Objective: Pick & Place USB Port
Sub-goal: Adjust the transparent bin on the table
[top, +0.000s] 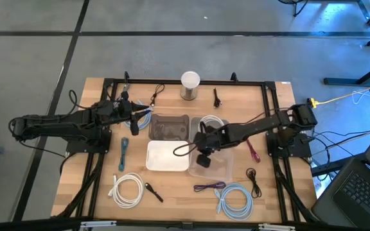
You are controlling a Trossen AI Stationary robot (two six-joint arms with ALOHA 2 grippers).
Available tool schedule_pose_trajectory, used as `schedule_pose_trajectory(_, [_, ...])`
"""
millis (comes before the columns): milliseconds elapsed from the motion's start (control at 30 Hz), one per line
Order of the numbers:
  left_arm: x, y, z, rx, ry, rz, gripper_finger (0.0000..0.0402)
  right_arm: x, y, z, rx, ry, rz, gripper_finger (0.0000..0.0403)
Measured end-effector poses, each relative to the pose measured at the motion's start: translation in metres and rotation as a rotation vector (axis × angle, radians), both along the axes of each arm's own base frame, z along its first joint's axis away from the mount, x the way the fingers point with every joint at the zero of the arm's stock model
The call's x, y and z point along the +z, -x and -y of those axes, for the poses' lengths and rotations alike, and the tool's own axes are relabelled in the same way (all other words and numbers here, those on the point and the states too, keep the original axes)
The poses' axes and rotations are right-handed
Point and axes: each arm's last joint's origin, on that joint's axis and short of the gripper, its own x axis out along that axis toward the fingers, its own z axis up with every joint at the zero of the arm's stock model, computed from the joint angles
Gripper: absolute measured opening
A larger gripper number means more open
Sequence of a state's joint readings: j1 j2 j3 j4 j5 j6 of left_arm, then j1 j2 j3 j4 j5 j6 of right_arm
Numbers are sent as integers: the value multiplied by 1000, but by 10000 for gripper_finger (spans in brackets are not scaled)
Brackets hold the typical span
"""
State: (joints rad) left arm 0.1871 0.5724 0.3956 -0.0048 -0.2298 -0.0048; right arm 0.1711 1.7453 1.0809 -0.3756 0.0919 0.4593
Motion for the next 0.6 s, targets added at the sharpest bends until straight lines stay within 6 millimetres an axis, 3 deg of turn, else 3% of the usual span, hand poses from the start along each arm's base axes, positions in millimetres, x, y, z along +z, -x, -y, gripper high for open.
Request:
schedule_pose_trajectory(300, [0,0,0,0,0,0,77,-11,-10,7,35,-17,24,0])
schedule_pose_trajectory(600, [0,0,0,2,0,0,77,-2,-16,6,87,12,60,0])
